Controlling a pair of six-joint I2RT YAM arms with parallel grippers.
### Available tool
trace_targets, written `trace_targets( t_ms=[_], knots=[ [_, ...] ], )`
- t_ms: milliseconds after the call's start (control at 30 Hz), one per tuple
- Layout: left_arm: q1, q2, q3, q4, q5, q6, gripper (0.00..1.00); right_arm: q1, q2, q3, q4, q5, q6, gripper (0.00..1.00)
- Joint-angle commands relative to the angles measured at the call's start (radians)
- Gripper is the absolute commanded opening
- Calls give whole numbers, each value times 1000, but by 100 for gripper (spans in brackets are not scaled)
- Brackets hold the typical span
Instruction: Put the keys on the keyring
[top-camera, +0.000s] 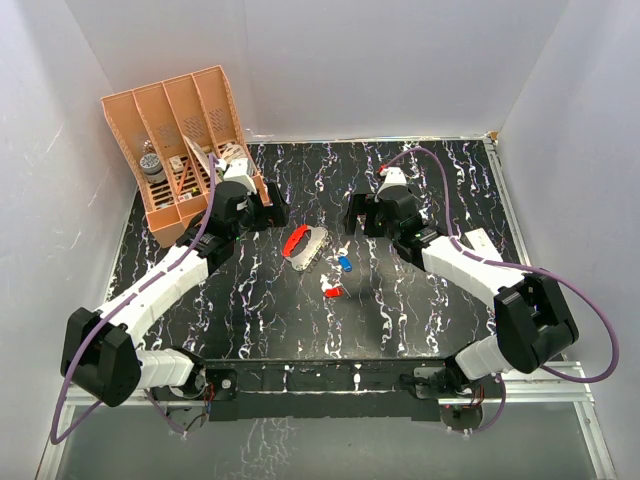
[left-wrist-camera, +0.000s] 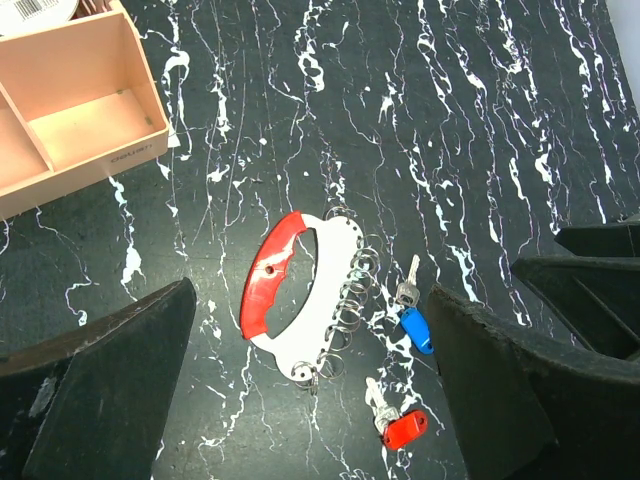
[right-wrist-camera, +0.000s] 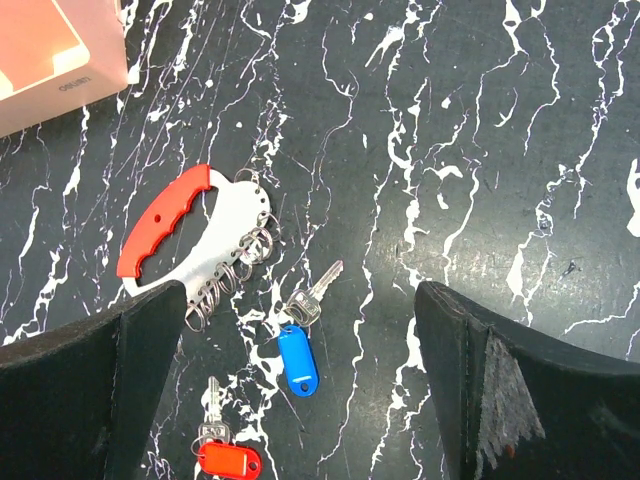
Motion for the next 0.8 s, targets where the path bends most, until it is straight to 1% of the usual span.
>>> trace_targets(
  t_ms=[0,400,500,600,667,767],
  knots=[
    [4,-43,-1,6,-15,-5,99,1,-29,13,69,17,-5,98],
    [4,-45,1,-20,-17,1,99,1,-35,11,57,20,-8,98],
    [4,-24,14,-33,-13,-3,99,1,-43,15,34,33,-21,98],
    [3,15,46,-79,25,-12,99,1,-57,5,37,39,-28,98],
    [4,30,41,-80,60,-22,97,1,-57,-4,51,40,-29,98],
    [4,32,13,-51,102,-39,89,1,-46,10,32,28,-28,98]
  ],
)
